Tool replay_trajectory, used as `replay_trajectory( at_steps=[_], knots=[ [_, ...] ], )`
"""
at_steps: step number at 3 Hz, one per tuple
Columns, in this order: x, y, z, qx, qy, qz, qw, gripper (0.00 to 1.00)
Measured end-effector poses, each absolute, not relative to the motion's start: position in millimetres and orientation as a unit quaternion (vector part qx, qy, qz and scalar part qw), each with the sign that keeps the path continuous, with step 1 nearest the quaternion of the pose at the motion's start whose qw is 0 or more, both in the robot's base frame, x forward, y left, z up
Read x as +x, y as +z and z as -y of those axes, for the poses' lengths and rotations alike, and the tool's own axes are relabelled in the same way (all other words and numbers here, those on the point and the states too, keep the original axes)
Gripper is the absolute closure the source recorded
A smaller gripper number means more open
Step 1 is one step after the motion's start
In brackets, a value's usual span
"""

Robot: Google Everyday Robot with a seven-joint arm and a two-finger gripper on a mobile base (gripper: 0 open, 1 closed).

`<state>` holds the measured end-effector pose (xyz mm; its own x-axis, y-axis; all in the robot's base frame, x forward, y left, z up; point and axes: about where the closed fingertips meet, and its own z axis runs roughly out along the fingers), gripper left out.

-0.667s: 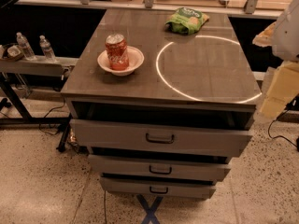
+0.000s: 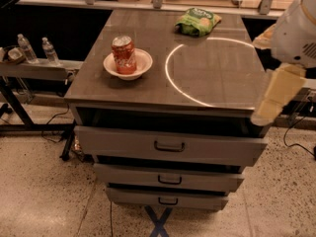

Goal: Pick coke can from paper bowl and place on counter

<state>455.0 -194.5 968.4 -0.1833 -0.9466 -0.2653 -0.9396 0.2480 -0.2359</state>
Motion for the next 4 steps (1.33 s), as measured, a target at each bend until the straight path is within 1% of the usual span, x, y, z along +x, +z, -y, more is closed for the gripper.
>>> replay_trajectory(
  at_steps=[1, 2, 3, 4],
  knots=[
    [489, 950, 137, -0.642, 0.039, -0.735, 0.216, 0.00],
    [527, 944, 67, -0.675, 0.069, -0.688, 0.258, 0.00],
    [527, 944, 67, -0.675, 0.069, -0.688, 0.258, 0.00],
    [538, 944, 56, -0.667, 0.078, -0.686, 0.280, 0.00]
  ],
)
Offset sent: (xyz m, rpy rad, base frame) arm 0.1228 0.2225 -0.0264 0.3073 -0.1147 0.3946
